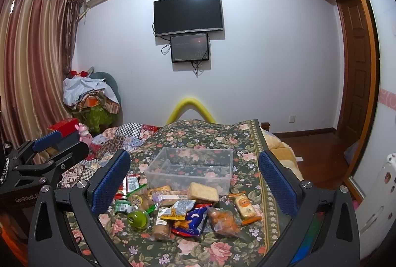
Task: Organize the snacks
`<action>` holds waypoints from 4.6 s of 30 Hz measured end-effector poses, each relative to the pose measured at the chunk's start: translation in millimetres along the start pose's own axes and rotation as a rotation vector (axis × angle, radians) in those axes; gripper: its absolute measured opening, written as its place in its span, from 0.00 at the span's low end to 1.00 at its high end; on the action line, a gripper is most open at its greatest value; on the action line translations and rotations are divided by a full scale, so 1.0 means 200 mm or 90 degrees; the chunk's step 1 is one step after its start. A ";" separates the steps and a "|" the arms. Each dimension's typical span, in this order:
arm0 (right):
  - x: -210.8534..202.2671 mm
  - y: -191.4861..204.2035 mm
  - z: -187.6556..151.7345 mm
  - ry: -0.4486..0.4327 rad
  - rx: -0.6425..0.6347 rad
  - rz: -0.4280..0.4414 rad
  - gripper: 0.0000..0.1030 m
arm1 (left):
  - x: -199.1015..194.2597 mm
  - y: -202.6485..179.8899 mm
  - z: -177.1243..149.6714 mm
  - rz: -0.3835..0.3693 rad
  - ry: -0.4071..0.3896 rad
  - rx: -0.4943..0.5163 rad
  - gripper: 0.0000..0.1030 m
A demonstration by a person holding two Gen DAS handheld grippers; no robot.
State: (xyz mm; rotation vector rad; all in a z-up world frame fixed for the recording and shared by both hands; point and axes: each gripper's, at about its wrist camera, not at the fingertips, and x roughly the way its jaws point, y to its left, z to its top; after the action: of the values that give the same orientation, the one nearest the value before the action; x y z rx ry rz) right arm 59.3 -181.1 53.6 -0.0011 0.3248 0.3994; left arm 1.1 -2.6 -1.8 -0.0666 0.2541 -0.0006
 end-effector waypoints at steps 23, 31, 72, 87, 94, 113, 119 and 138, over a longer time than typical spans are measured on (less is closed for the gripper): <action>-0.01 0.00 -0.01 -0.007 0.001 0.004 1.00 | 0.01 0.01 -0.01 0.000 0.004 -0.005 1.00; -0.01 -0.01 -0.01 -0.008 0.009 0.002 1.00 | 0.01 0.02 -0.02 -0.001 0.006 -0.008 1.00; 0.28 -0.18 -0.22 0.127 0.037 -0.007 0.72 | 0.34 0.32 -0.21 0.038 0.149 -0.021 0.63; 0.57 -0.37 -0.47 0.303 0.066 -0.032 0.58 | 0.77 0.72 -0.59 0.092 0.344 -0.070 0.60; 0.68 -0.43 -0.57 0.368 0.092 -0.026 0.58 | 0.89 0.78 -0.78 0.053 0.430 -0.122 0.60; 0.79 -0.37 -0.65 0.422 0.105 0.039 0.73 | 1.00 0.71 -0.94 0.013 0.465 -0.146 0.61; 0.79 -0.36 -0.66 0.425 0.095 0.040 0.74 | 0.96 0.68 -0.92 0.010 0.462 -0.126 0.46; 0.71 -0.38 -0.62 0.399 0.105 0.034 0.48 | 0.72 0.62 -0.65 0.022 0.373 -0.085 0.30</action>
State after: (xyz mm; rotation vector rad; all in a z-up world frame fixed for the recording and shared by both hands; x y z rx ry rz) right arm 174.1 -204.9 -113.2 0.0447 0.9773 0.4185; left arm 106.7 111.8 -172.3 -0.1947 0.8406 0.0321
